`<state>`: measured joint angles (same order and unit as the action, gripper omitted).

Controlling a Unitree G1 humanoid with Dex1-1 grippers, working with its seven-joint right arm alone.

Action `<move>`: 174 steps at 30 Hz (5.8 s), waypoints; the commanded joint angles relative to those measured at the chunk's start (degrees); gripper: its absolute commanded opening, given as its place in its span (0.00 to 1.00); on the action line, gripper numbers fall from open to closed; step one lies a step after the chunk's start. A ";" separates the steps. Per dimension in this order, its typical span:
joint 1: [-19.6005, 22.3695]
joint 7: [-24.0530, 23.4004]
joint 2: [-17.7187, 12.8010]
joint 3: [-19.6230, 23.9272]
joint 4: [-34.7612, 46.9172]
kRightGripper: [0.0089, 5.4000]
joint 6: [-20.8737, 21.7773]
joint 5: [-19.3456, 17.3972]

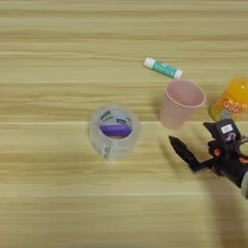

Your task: Move the objects on the table

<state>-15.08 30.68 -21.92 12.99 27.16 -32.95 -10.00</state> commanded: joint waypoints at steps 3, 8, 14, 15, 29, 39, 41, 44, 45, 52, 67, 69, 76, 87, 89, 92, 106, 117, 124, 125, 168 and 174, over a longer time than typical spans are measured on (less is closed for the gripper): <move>2.26 -1.22 -0.11 -0.91 0.40 0.99 3.17 -0.76; 4.07 -2.67 1.25 -0.77 -1.61 0.99 3.09 -1.50; 6.26 -5.13 2.98 -1.88 -4.69 0.99 3.67 -0.78; 6.45 -5.38 3.10 -2.04 -5.07 0.99 3.79 -0.72; 10.24 -8.77 4.13 -4.23 -13.67 0.99 7.28 1.56; 12.62 -10.32 5.38 -6.35 -18.47 0.99 9.50 2.65; 12.92 -10.35 5.52 -6.74 -19.04 0.99 9.85 2.79; 14.04 -10.94 5.90 -7.30 -20.90 0.99 10.77 3.35; 14.47 -11.25 6.10 -7.32 -21.57 0.99 11.01 3.46; 17.40 -14.51 7.34 -6.12 -26.57 0.99 13.49 3.87; 20.52 -18.60 8.50 -5.07 -32.41 0.99 17.28 4.42; 21.19 -19.69 8.91 -4.93 -33.50 0.99 18.09 4.70; 22.66 -21.64 10.12 -5.29 -35.73 0.99 19.39 4.84; 22.32 -25.04 10.72 -2.58 -36.90 0.99 20.31 4.21; 21.79 -25.58 10.78 -2.00 -36.63 0.99 20.35 4.12; 21.31 -26.07 10.66 -1.25 -36.24 0.99 20.37 4.02; 16.00 -25.05 11.81 -3.41 -27.67 0.99 17.93 4.50; 6.39 -21.11 9.98 -6.83 -15.80 0.99 11.61 4.88; 1.93 -15.58 6.06 -9.58 -10.49 0.99 8.65 4.76; 1.41 -14.54 5.30 -9.89 -9.96 0.99 8.38 4.59; -4.61 3.72 -0.37 -19.66 2.18 0.99 2.21 -5.28; -5.81 6.71 -2.89 -19.90 5.10 0.99 1.02 -7.29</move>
<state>-20.98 36.87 -22.84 -7.12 29.50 -32.73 -16.20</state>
